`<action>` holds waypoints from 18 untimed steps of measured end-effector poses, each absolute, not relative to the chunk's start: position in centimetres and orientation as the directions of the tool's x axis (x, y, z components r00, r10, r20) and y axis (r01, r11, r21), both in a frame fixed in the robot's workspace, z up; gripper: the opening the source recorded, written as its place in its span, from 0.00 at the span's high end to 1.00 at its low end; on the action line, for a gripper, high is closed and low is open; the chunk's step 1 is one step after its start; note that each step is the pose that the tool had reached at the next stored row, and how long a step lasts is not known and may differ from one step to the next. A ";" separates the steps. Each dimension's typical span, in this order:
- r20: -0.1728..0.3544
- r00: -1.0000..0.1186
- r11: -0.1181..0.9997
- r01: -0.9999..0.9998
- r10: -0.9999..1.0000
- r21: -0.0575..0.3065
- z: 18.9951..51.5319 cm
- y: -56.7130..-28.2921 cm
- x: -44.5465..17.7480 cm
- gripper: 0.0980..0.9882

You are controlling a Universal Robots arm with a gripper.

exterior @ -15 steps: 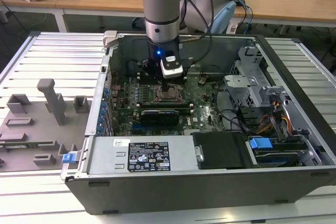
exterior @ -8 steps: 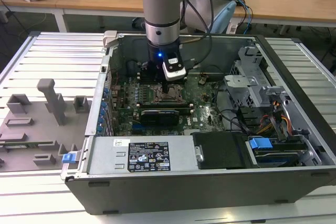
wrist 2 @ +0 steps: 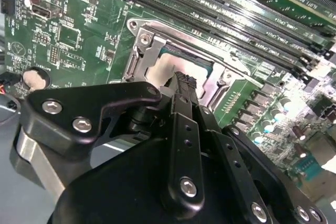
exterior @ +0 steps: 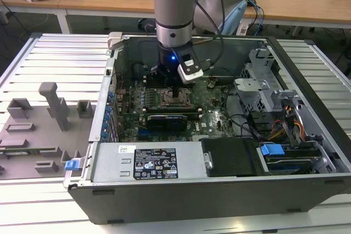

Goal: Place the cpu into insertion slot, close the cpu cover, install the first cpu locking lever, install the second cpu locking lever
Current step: 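Install the first cpu locking lever, then install the second cpu locking lever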

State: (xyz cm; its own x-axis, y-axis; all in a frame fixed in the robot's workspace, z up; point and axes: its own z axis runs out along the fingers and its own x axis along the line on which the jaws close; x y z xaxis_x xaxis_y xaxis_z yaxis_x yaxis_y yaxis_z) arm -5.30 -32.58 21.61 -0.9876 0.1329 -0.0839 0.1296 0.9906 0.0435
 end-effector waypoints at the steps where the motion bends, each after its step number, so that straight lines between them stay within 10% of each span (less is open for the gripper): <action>1: -0.084 -0.988 0.991 0.126 0.129 0.043 21.9 -32.6 -5.3 0.99; 18: -0.084 -0.988 0.991 0.123 0.127 0.042 23.6 -32.6 -5.3 0.99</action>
State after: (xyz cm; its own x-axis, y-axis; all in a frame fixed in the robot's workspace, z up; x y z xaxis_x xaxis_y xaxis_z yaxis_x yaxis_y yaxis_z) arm -5.29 -32.58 23.61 -0.9884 0.1266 -0.0836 0.1234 0.9915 0.0422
